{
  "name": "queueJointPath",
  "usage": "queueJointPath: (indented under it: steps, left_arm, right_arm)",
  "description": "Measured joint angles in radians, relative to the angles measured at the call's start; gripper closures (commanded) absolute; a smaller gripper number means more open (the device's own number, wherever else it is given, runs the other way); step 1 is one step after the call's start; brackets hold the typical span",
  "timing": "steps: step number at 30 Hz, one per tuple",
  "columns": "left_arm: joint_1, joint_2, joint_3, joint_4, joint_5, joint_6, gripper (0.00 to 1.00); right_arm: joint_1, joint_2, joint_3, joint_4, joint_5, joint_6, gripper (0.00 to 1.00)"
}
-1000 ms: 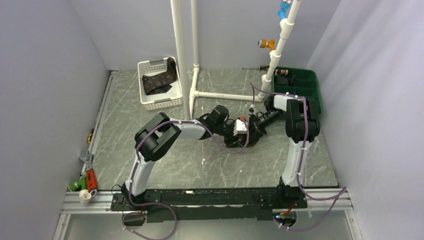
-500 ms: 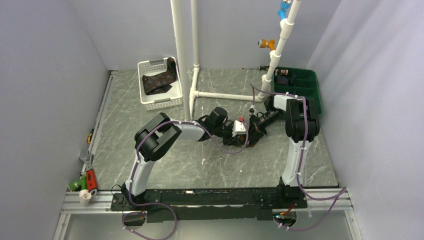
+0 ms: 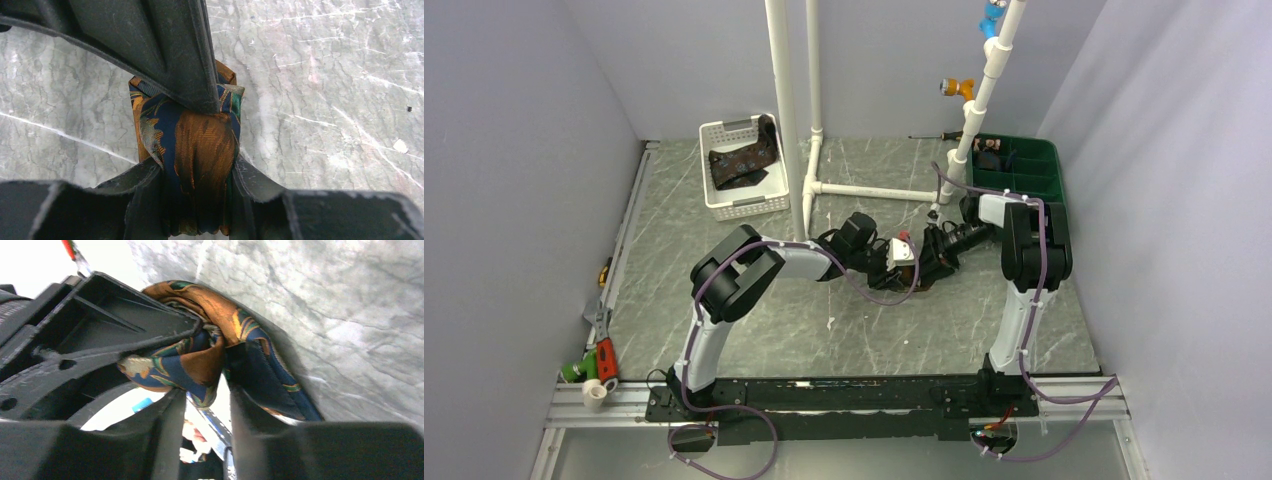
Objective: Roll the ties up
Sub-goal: Roll the tie at the center of the board.
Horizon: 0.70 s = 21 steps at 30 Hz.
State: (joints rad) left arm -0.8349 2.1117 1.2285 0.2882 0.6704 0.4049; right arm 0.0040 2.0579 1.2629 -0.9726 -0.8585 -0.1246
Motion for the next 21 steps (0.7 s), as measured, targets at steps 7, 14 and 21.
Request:
queueJointPath:
  steps: [7, 14, 21]
  left_arm:
    - [0.000, 0.000, 0.005, -0.008, -0.003, -0.004, 0.49]
    - [-0.003, 0.000, 0.003, 0.021, 0.007, -0.056, 0.36]
    - [-0.016, 0.026, 0.073, 0.028, 0.021, -0.100, 0.45]
  right_arm:
    - [0.000, 0.001, -0.003, 0.008, -0.021, 0.038, 1.00]
    - [0.002, 0.001, -0.004, 0.019, 0.082, 0.079, 1.00]
    - [0.004, 0.001, -0.002, 0.026, 0.154, 0.123, 1.00]
